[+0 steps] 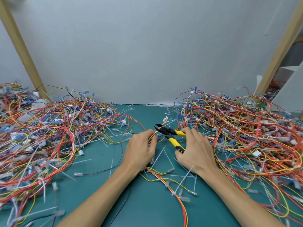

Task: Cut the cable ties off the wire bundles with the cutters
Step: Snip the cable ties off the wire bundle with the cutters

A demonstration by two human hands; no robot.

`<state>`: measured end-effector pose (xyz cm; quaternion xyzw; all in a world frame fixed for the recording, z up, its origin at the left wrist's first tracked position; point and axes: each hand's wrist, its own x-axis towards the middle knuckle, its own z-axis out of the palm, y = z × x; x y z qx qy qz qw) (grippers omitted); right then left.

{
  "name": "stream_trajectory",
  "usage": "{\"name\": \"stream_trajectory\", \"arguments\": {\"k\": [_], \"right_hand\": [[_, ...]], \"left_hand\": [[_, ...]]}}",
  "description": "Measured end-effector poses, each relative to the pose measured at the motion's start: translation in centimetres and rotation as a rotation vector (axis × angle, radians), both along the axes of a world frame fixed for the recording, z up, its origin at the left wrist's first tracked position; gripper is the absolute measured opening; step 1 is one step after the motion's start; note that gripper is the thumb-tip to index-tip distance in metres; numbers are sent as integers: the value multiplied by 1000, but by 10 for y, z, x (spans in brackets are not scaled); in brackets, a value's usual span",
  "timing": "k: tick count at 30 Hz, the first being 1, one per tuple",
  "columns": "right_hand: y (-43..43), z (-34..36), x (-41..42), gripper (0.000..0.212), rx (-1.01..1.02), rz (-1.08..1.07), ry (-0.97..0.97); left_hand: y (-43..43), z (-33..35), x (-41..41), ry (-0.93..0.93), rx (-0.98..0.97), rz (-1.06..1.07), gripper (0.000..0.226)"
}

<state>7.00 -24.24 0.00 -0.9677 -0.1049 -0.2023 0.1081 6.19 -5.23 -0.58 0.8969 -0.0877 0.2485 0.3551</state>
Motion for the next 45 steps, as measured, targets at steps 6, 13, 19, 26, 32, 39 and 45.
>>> {"name": "stream_trajectory", "arguments": {"k": [6, 13, 19, 26, 32, 39, 45], "right_hand": [[1, 2, -1, 53, 26, 4, -10], [2, 1, 2, 52, -3, 8, -41], [4, 1, 1, 33, 22, -7, -47], [3, 3, -2, 32, 1, -18, -54], [2, 4, -5, 28, 7, -23, -47], [0, 2, -1, 29, -12, -11, -30], [0, 1, 2, 29, -17, 14, -2]], "left_hand": [[0, 0, -1, 0, -19, -5, 26], [1, -1, 3, 27, -44, -17, 26], [1, -4, 7, 6, -4, -11, 24], [-1, -2, 2, 35, -6, -6, 23], [-1, 0, -2, 57, -4, -14, 21], [-1, 0, -3, 71, 3, -32, 21], [-1, 2, -5, 87, 7, -28, 21]]}}
